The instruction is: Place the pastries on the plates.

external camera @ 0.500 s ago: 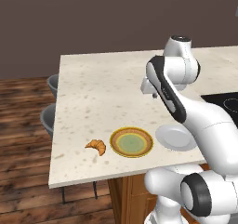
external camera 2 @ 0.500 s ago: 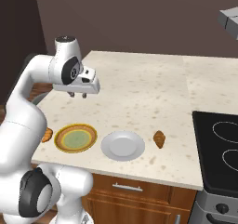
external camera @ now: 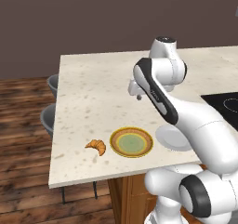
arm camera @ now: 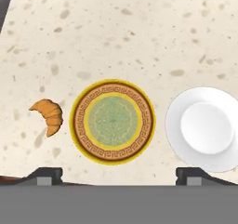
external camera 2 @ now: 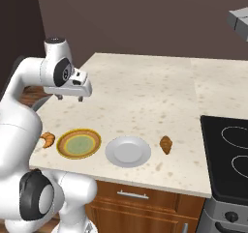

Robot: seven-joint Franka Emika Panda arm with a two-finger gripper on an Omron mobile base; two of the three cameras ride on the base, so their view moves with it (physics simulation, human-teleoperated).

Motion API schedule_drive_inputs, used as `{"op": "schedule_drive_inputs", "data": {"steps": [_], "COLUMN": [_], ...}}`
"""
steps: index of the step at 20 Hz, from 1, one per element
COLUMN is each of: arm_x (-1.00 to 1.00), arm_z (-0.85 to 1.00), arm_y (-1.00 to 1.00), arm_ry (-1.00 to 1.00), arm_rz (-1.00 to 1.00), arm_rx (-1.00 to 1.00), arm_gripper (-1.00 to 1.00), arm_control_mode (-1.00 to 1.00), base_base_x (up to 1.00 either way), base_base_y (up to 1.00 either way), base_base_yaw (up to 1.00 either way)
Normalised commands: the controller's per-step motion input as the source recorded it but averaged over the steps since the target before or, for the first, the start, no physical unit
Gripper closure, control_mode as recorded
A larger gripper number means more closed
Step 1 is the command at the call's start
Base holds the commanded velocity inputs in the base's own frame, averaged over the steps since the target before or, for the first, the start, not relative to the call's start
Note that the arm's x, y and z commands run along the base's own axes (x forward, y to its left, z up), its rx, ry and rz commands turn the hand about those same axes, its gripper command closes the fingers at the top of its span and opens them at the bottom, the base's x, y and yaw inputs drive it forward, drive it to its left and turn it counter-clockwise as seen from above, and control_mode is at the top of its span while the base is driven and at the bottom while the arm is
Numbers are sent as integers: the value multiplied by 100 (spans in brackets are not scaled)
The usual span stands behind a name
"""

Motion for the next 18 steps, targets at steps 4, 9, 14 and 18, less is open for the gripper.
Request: {"op": "schedule_drive_inputs", "data": {"steps": [4, 9, 14, 18], "arm_x": [1, 3, -1, 0], "arm_z": [-18, -7, -33, -13], "arm_y": [66, 65, 49, 60], "arm_ry": [12, 7, 19, 1], "arm_rz": [2, 1, 5, 2], "arm_rx": [0, 0, 0, -2], "arm_gripper": [-100, -100, -100, -100], "arm_control_mode": [-100, -100, -100, -100], "base_base_x": [0, 0, 0, 0], "base_base_y": [0, 0, 0, 0], "base_base_yaw": [0, 0, 0, 0]}}
